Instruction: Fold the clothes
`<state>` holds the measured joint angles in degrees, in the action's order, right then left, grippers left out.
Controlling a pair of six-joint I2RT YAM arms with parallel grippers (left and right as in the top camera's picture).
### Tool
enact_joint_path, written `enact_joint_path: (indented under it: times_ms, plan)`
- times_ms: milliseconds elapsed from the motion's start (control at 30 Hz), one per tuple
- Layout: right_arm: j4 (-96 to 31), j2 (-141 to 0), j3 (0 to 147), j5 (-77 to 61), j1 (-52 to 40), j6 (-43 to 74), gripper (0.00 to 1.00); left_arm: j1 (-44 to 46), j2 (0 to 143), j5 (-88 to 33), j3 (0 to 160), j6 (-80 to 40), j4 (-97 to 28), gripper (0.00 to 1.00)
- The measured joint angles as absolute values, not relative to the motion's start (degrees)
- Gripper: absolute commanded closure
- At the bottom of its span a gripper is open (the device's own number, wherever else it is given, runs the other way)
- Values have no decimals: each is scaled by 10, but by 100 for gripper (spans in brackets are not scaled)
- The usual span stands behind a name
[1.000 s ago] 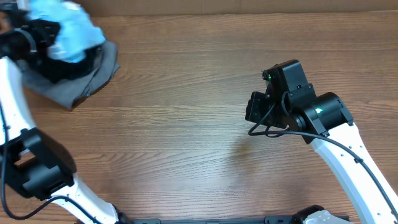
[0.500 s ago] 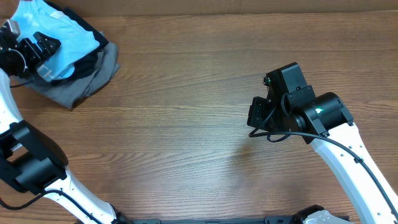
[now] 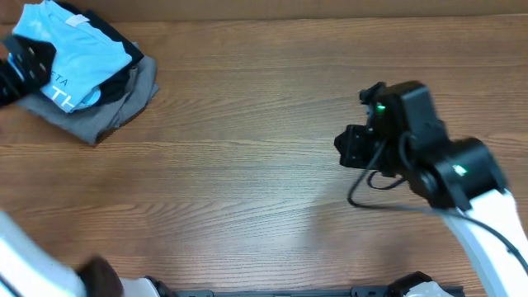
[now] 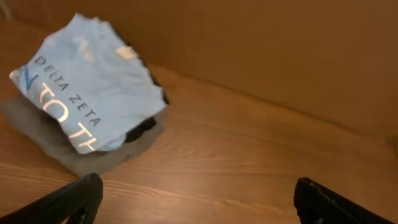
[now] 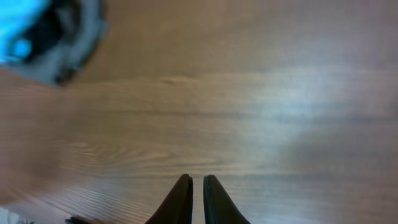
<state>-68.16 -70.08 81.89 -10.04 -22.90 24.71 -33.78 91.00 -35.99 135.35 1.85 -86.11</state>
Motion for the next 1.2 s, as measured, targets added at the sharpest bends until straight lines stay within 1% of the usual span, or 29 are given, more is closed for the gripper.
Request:
enact_joint_path:
  times_ms: [33, 100, 233, 333, 367, 400, 600, 700, 967, 1200]
  plan:
    - [-682, -690, 827, -101, -229, 241, 82, -326, 885, -361, 1355, 29, -874, 0]
    - [-683, -664, 839, -101, -229, 229, 70, -289, 842, -362, 1355, 51, -898, 0]
    - [-693, -621, 867, -97, -229, 206, 58, -192, 775, -323, 1355, 81, -941, 0]
    - [-696, -583, 897, -86, -229, 195, 43, -139, 731, -272, 1354, 89, -965, 0]
    - [-696, -568, 910, -79, -229, 191, 33, -127, 715, -257, 1352, 89, -965, 0]
    - [-696, -553, 921, -72, -229, 192, 0, -119, 697, -244, 1350, 88, -965, 0]
    - [-696, -463, 970, -50, -229, 180, 0, -112, 620, -202, 1347, 86, -967, 0]
    - [-700, -439, 976, -48, -229, 180, 0, -112, 601, -194, 1347, 86, -967, 0]
    - [-747, -448, 975, -42, -229, 180, 0, -112, 598, -186, 1343, 86, -967, 0]
    - [-822, -449, 974, -41, -229, 179, 0, -112, 598, -186, 1343, 86, -967, 0]
